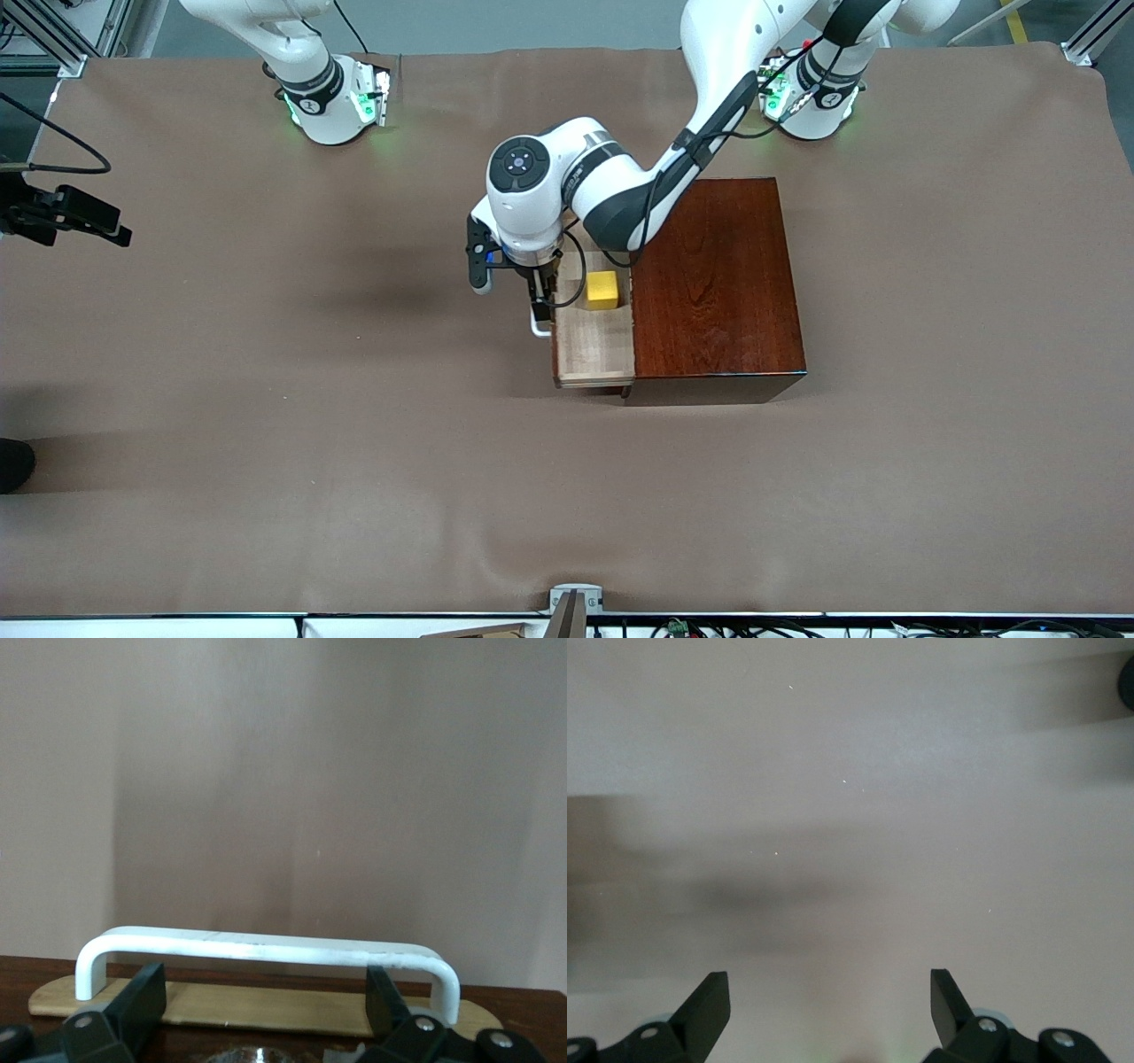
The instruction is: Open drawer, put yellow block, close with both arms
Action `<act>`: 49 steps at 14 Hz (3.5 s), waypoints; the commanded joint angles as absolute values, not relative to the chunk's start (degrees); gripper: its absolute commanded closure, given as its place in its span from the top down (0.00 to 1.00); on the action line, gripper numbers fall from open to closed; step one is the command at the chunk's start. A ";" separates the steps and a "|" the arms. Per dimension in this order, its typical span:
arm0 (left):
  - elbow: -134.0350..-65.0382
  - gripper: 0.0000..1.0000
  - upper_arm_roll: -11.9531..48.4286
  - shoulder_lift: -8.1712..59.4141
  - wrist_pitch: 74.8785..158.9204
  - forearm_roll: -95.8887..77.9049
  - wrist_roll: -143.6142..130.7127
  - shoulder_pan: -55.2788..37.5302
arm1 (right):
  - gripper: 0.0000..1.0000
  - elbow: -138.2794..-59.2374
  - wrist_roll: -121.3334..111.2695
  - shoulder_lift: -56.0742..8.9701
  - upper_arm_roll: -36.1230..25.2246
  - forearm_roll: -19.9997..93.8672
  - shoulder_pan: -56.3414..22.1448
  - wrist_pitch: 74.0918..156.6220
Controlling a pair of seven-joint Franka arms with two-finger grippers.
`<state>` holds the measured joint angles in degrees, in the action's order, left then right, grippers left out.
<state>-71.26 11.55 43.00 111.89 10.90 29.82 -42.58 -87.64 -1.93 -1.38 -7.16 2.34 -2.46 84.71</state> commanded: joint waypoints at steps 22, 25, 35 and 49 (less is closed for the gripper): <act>-71.54 1.00 13.97 36.49 96.77 20.13 12.09 -41.75 | 1.00 -86.66 -2.37 0.09 -6.86 -0.09 -2.37 84.73; -71.63 1.00 15.38 30.78 96.68 17.25 -6.78 -41.23 | 1.00 -86.66 -2.29 -0.09 -6.86 -0.17 -2.64 84.81; -72.51 1.00 14.68 14.60 86.05 10.64 -32.17 -20.16 | 1.00 -86.66 -2.37 -0.18 -6.86 -0.09 -2.64 84.64; -85.34 1.00 0.00 3.34 89.03 -0.88 -2.72 -3.95 | 1.00 -86.66 -2.37 -0.18 -6.86 -0.09 -2.64 84.55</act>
<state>-80.12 0.42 7.40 86.84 0.16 -3.85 -3.57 -86.68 -2.38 -0.51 -7.09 0.75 -2.71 84.90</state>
